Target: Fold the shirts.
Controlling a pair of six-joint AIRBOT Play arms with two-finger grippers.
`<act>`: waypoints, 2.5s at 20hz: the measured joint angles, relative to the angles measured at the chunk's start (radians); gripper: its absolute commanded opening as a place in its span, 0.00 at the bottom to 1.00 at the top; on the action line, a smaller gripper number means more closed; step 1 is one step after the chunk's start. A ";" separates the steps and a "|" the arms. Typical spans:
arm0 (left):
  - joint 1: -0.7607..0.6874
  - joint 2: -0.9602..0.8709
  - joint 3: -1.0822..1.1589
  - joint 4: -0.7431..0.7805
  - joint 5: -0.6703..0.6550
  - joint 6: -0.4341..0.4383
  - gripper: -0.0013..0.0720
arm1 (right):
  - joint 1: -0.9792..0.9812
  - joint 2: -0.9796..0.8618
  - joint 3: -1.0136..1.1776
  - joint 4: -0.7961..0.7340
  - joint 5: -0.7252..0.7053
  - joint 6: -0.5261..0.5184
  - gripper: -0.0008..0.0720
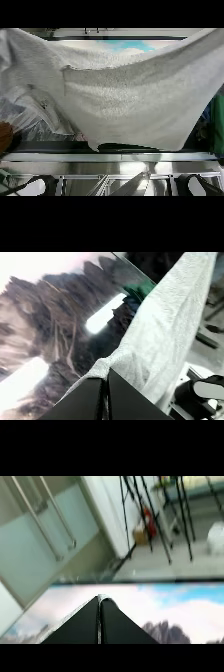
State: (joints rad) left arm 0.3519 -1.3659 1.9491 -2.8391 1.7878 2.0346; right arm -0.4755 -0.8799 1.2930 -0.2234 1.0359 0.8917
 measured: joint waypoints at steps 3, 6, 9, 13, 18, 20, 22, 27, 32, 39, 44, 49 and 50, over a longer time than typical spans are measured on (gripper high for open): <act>-0.138 -0.256 0.072 0.149 -0.033 -0.008 0.03 | 0.149 -0.223 0.005 -0.116 -0.081 0.004 0.03; -0.226 -0.468 0.071 0.306 -0.143 -0.010 0.02 | 0.235 -0.456 0.007 -0.180 -0.192 0.031 0.03; -0.256 -0.608 0.061 0.376 -0.233 -0.019 0.04 | 0.260 -0.626 0.008 -0.207 -0.278 0.050 0.03; -0.246 -0.682 0.077 0.410 -0.305 -0.051 0.44 | 0.257 -0.709 0.013 -0.217 -0.377 0.042 0.58; -0.177 -0.634 0.029 0.425 -0.204 -0.117 0.44 | 0.161 -0.676 0.016 -0.302 -0.280 0.078 0.58; -0.139 -0.563 -0.129 0.435 -0.158 -0.129 0.78 | 0.100 -0.657 0.012 -0.365 -0.198 0.127 0.55; -0.105 -0.467 -0.360 0.435 -0.152 -0.132 0.99 | 0.041 -0.647 -0.003 -0.408 -0.105 0.158 0.51; -0.045 -0.256 -0.939 0.436 -0.292 -0.127 0.99 | -0.039 -0.634 -0.085 -0.452 0.045 0.179 0.51; 0.000 -0.122 -1.221 0.429 -0.499 -0.125 0.99 | -0.055 -0.628 -0.123 -0.462 0.109 0.174 0.51; -0.020 -0.052 -1.289 0.414 -0.662 -0.132 0.96 | -0.057 -0.628 -0.132 -0.451 0.146 0.158 0.51; -0.159 -0.128 -1.201 0.389 -0.684 -0.131 0.87 | -0.058 -0.627 -0.134 -0.447 0.153 0.156 0.51; -0.276 -0.288 -1.064 0.402 -0.568 -0.127 0.04 | -0.060 -0.627 -0.136 -0.486 0.175 0.183 0.51; -0.285 -0.309 -1.040 0.401 -0.544 -0.127 0.04 | -0.063 -0.627 -0.140 -0.518 0.177 0.206 0.51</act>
State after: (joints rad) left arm 0.0673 -1.6745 0.9096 -2.4386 1.2442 1.9072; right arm -0.5388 -1.5070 1.1530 -0.7418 1.2125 1.0977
